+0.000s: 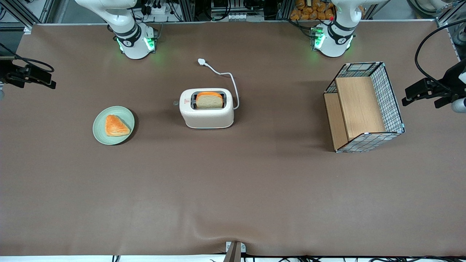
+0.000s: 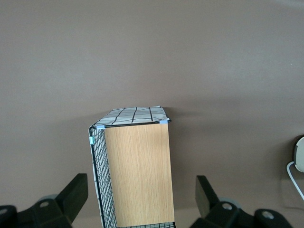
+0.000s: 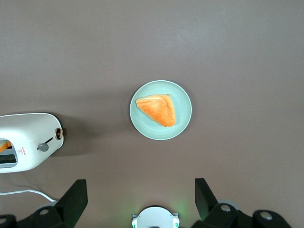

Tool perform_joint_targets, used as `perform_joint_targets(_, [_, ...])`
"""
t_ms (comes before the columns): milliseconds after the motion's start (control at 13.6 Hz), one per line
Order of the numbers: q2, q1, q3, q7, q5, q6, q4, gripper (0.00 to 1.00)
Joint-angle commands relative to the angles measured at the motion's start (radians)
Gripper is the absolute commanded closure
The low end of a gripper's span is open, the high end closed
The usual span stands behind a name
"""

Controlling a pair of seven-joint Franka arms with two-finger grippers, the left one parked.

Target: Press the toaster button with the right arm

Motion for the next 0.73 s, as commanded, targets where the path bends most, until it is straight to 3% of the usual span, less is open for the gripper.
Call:
perform_joint_targets(0, [-0.009, -0.007, 0.012, 0.019, 0.002, -0.008, 0.006, 0.0])
perform_joint_targets(660, [-0.009, -0.004, 0.013, 0.014, 0.001, 0.001, 0.004, 0.0])
